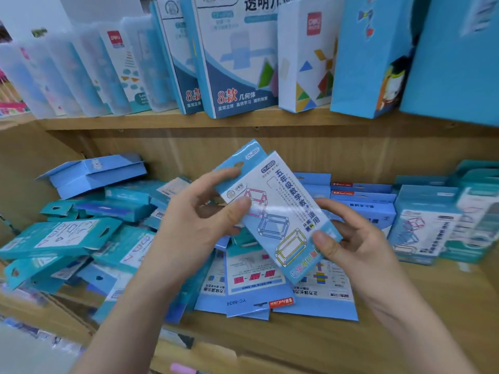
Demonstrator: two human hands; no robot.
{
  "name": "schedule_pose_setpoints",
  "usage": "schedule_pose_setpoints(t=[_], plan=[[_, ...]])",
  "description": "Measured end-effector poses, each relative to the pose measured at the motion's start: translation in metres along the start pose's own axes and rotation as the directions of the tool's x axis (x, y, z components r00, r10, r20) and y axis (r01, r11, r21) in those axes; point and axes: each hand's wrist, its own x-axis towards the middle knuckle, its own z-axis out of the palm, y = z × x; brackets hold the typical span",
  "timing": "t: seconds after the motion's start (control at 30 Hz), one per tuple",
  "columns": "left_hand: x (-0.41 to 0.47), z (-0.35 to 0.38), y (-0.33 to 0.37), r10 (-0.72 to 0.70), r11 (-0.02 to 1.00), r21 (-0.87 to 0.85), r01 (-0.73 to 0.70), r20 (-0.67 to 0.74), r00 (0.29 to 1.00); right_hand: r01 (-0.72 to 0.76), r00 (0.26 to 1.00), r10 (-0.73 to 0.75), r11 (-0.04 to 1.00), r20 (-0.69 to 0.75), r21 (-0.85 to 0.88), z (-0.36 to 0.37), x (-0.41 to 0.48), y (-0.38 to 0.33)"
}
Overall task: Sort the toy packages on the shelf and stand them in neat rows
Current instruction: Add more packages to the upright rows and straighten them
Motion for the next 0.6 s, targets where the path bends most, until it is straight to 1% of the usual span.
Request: schedule_pose_setpoints(t=[0.07,0.1,0.17,0.27,0.33,0.4,0.47,0.53,0.6], plan=[[-0.003,0.019,-0.005,-0.037,0.998,-0.059,0.039,0.026,0.999,-0.031,0.999,0.032,0.999,0.004,-0.025,-0.017,-0.011,0.002],[-0.004,0.028,-0.007,-0.05,0.997,-0.061,0.053,0.051,0.997,-0.045,0.999,0.045,0.998,0.0,-0.052,-0.025,-0.016,0.003],[-0.005,0.044,-0.011,-0.04,0.999,-0.01,0.041,0.106,0.994,-0.034,0.999,0.03,0.987,-0.028,-0.158,-0.041,-0.027,0.004],[-0.006,0.075,-0.017,0.023,0.989,0.137,-0.052,0.202,0.979,-0.008,0.988,-0.043,0.946,-0.151,-0.325,-0.066,-0.042,0.004],[-0.008,0.097,-0.023,0.065,0.97,0.209,-0.125,0.271,0.96,-0.003,0.976,-0.08,0.927,-0.204,-0.374,-0.081,-0.051,-0.001],[-0.008,0.119,-0.029,0.106,0.95,0.243,-0.195,0.336,0.936,0.001,0.969,-0.105,0.905,-0.222,-0.424,-0.093,-0.06,-0.004],[-0.008,0.137,-0.034,0.127,0.947,0.224,-0.232,0.4,0.907,0.003,0.967,-0.113,0.902,-0.23,-0.431,-0.102,-0.067,-0.005],[-0.007,0.154,-0.038,0.14,0.945,0.204,-0.257,0.458,0.878,0.011,0.968,-0.11,0.916,-0.226,-0.401,-0.108,-0.073,-0.004],[-0.006,0.169,-0.042,0.149,0.94,0.2,-0.275,0.484,0.862,-0.002,0.961,-0.112,0.912,-0.253,-0.41,-0.115,-0.075,-0.002]])
